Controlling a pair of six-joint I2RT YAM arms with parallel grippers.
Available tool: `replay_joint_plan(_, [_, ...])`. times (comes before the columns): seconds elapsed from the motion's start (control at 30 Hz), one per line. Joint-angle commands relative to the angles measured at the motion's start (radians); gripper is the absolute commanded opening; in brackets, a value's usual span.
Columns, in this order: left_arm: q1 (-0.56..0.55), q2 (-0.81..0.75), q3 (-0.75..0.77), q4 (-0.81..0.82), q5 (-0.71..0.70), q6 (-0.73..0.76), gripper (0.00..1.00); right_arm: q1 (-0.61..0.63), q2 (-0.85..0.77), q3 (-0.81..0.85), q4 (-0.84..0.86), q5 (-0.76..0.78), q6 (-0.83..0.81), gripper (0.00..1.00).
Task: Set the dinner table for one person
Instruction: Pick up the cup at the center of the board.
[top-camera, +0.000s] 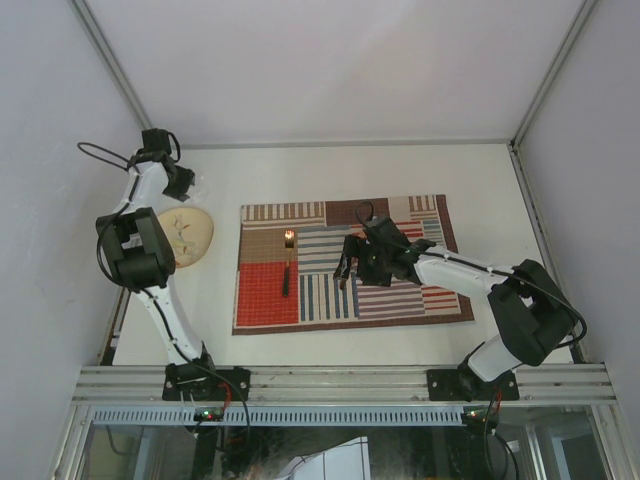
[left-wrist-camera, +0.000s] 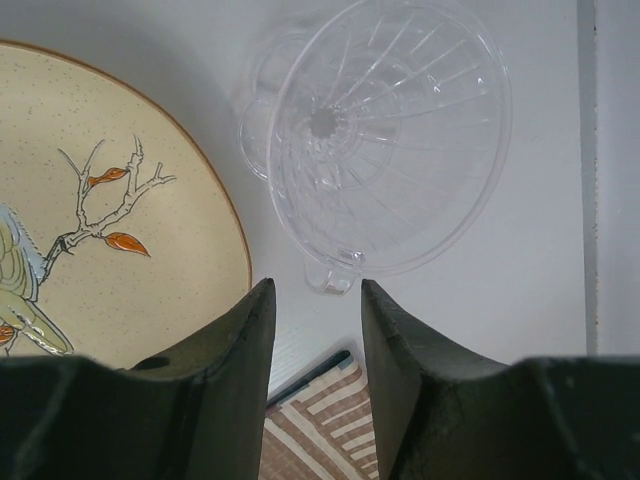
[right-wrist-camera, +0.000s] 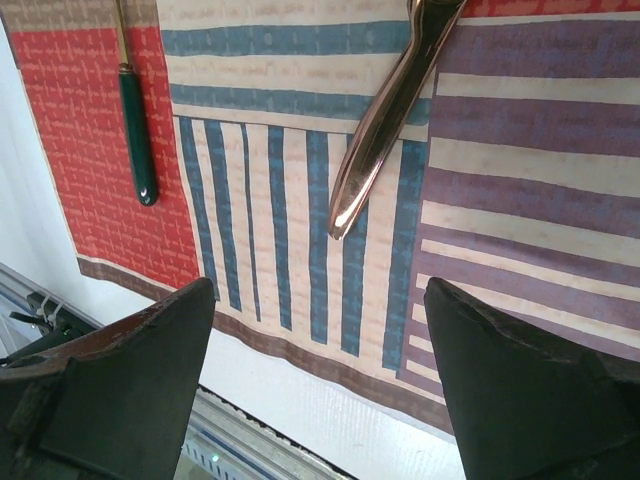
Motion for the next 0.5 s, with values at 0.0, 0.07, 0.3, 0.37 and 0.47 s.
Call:
replay_joint_plan(0.0, [0.006, -0.005, 0.062, 0.001, -0.038, -0.046, 0.44, -0.005, -0.005, -0.009, 0.042, -0.015, -0.014, 0.86])
replay_joint_plan(0.07, [0.007, 0.001, 0.062, -0.001, -0.046, -0.060, 0.44, -0.005, -0.007, -0.015, 0.042, -0.018, -0.012, 0.86])
replay_joint_plan(0.3, [0.007, 0.019, 0.062, 0.004, -0.066, -0.121, 0.45, -0.004, -0.021, -0.026, 0.044, -0.021, -0.008, 0.86])
replay_joint_plan(0.37, [0.007, 0.025, 0.069, 0.006, -0.072, -0.129, 0.45, -0.004, -0.025, -0.027, 0.043, -0.021, -0.007, 0.86])
replay_joint_plan(0.47, [0.007, 0.045, 0.098, -0.005, -0.078, -0.134, 0.45, -0.002, -0.032, -0.033, 0.046, -0.022, -0.004, 0.86])
